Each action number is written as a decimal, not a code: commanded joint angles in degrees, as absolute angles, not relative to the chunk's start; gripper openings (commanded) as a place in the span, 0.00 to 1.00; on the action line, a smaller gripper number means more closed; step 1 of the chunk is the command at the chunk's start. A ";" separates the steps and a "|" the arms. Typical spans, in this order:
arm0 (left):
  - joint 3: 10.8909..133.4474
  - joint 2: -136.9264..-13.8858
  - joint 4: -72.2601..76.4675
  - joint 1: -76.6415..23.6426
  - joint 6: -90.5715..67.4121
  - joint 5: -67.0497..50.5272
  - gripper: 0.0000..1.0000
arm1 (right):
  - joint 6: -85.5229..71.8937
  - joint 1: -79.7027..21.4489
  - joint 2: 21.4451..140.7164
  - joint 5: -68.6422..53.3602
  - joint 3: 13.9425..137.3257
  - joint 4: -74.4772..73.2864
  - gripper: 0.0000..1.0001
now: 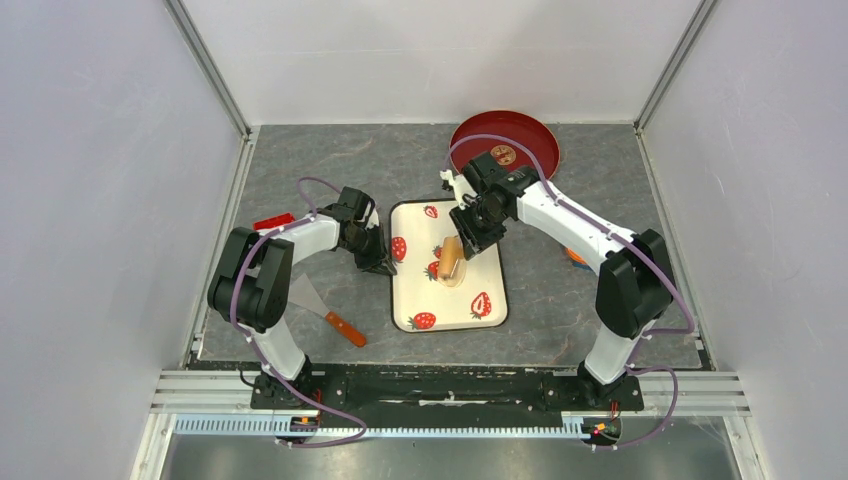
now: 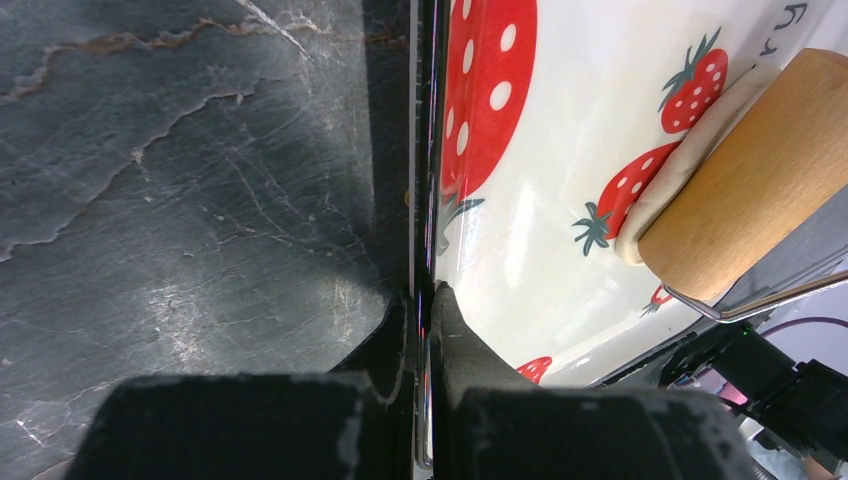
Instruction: Roll out the dumpling wrappers from the dough
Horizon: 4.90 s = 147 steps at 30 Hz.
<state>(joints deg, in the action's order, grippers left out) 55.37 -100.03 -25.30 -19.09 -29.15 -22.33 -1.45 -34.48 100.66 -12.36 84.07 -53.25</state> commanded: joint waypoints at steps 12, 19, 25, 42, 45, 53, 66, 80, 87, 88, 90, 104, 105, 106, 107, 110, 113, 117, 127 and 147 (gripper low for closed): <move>54.84 -103.27 -25.58 -21.25 -27.14 -17.15 0.02 | -0.53 -34.98 100.10 -15.48 91.67 -58.38 0.00; 55.11 -103.36 -25.54 -21.34 -27.03 -17.26 0.02 | -0.52 -34.98 100.78 -15.69 89.31 -56.39 0.00; 55.33 -103.45 -25.57 -21.42 -26.94 -17.31 0.02 | -0.52 -34.98 101.82 -14.45 86.70 -54.04 0.00; 55.46 -103.58 -25.98 -21.48 -26.80 -16.96 0.02 | -1.29 -35.51 106.50 -4.10 82.74 -57.49 0.00; 55.42 -103.54 -26.08 -21.52 -26.71 -16.96 0.02 | -1.40 -35.44 107.80 -4.12 83.79 -58.18 0.00; 55.29 -103.36 -26.18 -21.52 -26.80 -16.79 0.02 | -1.31 -35.46 109.94 -4.61 82.95 -57.41 0.00; 55.63 -103.71 -26.21 -21.56 -26.79 -16.80 0.02 | -1.31 -36.00 110.68 -6.59 78.98 -53.66 0.00; 55.98 -103.97 -26.30 -21.92 -26.98 -16.70 0.02 | -1.45 -36.92 112.44 -7.02 77.63 -51.88 0.00; 56.34 -104.06 -26.53 -21.95 -26.88 -16.61 0.02 | -1.78 -37.00 113.62 -6.76 77.87 -51.42 0.00; 56.34 -104.14 -26.54 -21.95 -26.98 -16.61 0.02 | -1.67 -37.00 113.78 -6.79 77.95 -51.30 0.00; 56.50 -104.24 -26.54 -22.00 -27.06 -16.70 0.02 | -1.54 -37.00 114.00 -6.97 78.12 -51.15 0.00; 56.68 -103.80 -26.55 -22.07 -26.97 -16.70 0.02 | -1.32 -37.68 116.43 -7.65 80.57 -50.96 0.00; 56.69 -103.73 -26.59 -22.10 -26.98 -16.70 0.02 | -1.28 -37.79 116.58 -7.66 80.75 -51.06 0.00; 56.74 -103.71 -26.59 -22.11 -26.94 -16.70 0.02 | -1.32 -37.88 116.67 -7.64 80.77 -51.06 0.00; 56.78 -103.73 -26.67 -22.08 -26.98 -16.69 0.02 | -1.31 -37.92 116.79 -7.69 80.81 -51.13 0.00; 56.86 -103.79 -26.64 -22.07 -26.85 -16.74 0.02 | -1.32 -38.13 117.02 -7.72 80.76 -51.06 0.00; 56.95 -103.71 -26.67 -22.06 -26.83 -16.71 0.02 | -1.36 -38.31 117.37 -7.65 80.75 -50.99 0.00; 56.95 -103.62 -26.70 -22.09 -26.89 -16.70 0.02 | -1.58 -38.52 117.80 -8.15 80.38 -50.64 0.00; 56.78 -103.54 -26.64 -22.07 -26.89 -16.64 0.02 | -1.67 -39.44 118.47 -8.75 80.86 -49.59 0.00; 56.07 -102.89 -26.39 -22.29 -27.03 -16.17 0.02 | -1.93 -40.08 119.28 -9.24 79.71 -47.55 0.00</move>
